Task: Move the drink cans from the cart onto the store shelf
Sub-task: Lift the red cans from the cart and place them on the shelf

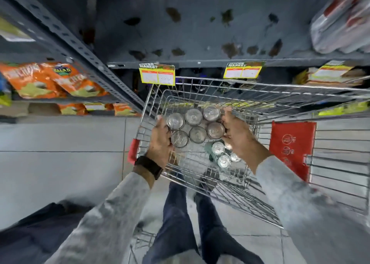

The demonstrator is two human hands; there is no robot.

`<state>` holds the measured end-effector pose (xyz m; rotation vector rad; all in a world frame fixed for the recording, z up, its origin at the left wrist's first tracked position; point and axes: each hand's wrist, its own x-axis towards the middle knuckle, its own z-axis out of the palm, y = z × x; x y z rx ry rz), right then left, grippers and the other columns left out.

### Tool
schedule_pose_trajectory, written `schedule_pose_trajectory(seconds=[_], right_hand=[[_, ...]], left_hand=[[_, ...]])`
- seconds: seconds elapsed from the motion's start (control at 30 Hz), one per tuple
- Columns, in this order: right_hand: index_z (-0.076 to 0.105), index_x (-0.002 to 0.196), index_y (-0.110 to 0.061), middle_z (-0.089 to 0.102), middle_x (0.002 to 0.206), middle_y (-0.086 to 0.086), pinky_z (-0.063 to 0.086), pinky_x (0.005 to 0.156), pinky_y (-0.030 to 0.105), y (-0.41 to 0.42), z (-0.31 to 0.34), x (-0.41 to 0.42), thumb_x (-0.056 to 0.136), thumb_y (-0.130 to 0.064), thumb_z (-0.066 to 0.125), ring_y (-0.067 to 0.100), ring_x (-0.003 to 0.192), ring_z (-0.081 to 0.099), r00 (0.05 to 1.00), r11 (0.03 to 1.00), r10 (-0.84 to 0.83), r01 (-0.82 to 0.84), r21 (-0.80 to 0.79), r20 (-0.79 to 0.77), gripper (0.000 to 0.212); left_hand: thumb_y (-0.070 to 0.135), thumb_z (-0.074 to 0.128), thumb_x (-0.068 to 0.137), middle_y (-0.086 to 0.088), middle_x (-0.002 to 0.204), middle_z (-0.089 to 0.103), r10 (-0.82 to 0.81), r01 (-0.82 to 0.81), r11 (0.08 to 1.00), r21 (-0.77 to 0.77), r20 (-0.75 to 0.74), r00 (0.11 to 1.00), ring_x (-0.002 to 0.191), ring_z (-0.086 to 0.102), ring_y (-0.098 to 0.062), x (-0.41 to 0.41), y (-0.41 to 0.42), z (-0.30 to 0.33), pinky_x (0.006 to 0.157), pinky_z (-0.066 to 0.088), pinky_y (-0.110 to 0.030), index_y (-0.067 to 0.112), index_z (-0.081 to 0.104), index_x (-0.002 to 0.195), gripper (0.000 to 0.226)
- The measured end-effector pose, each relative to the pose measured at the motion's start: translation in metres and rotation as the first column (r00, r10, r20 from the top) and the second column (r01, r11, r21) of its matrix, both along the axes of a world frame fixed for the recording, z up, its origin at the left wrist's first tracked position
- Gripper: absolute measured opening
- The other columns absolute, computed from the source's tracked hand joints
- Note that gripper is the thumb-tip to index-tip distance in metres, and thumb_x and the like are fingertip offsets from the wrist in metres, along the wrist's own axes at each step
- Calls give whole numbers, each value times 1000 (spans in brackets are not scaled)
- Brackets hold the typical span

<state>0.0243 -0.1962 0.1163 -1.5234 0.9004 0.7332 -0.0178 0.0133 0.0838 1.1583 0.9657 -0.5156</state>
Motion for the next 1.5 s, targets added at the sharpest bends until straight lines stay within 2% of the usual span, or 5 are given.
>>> schedule_pose_trajectory(seconds=[0.43, 0.87, 1.1, 1.27, 1.5], right_hand=[[59, 144, -13, 60, 150, 6, 48, 111, 45, 14, 193, 63, 92, -79, 33, 27, 135, 59, 951, 989, 135, -147, 21, 280, 87], [61, 127, -19, 64, 115, 6, 51, 95, 45, 108, 206, 217, 102, -54, 42, 28, 96, 61, 890, 950, 312, -293, -106, 332, 47], [65, 130, -26, 71, 124, 5, 60, 90, 44, 118, 183, 238, 98, -47, 45, 28, 106, 69, 856, 922, 378, -311, -232, 353, 44], [60, 140, -24, 66, 141, 2, 53, 107, 50, 91, 170, 217, 90, -64, 56, 25, 124, 62, 805, 930, 348, -234, -282, 481, 64], [75, 116, -23, 79, 115, 7, 61, 99, 45, -7, 92, 88, 100, -34, 62, 26, 114, 74, 792, 962, 261, -164, -220, 552, 23]], left_hand=[[90, 29, 83, -6, 139, 71, -152, 137, 988, 69, 316, 936, 130, 65, -23, 56, 42, 228, 115, 43, -41, 13, 64, 139, 102], [68, 37, 100, -3, 103, 67, -1, -47, 987, 151, 301, 954, 97, 67, -20, 170, 78, 229, 94, 53, -37, 9, 60, 117, 65], [62, 35, 103, -3, 126, 66, 93, -121, 990, 74, 309, 947, 91, 65, -14, 179, 73, 226, 72, 51, -28, 9, 49, 150, 72], [64, 30, 104, -5, 168, 37, 60, -105, 988, 114, 345, 937, 153, 39, -22, 155, 72, 210, 124, 29, -37, 15, 29, 163, 77], [46, 33, 104, -37, 162, 26, -24, -6, 986, 164, 180, 983, 151, 23, -54, 55, 11, 111, 128, 11, -63, -12, 28, 154, 77]])
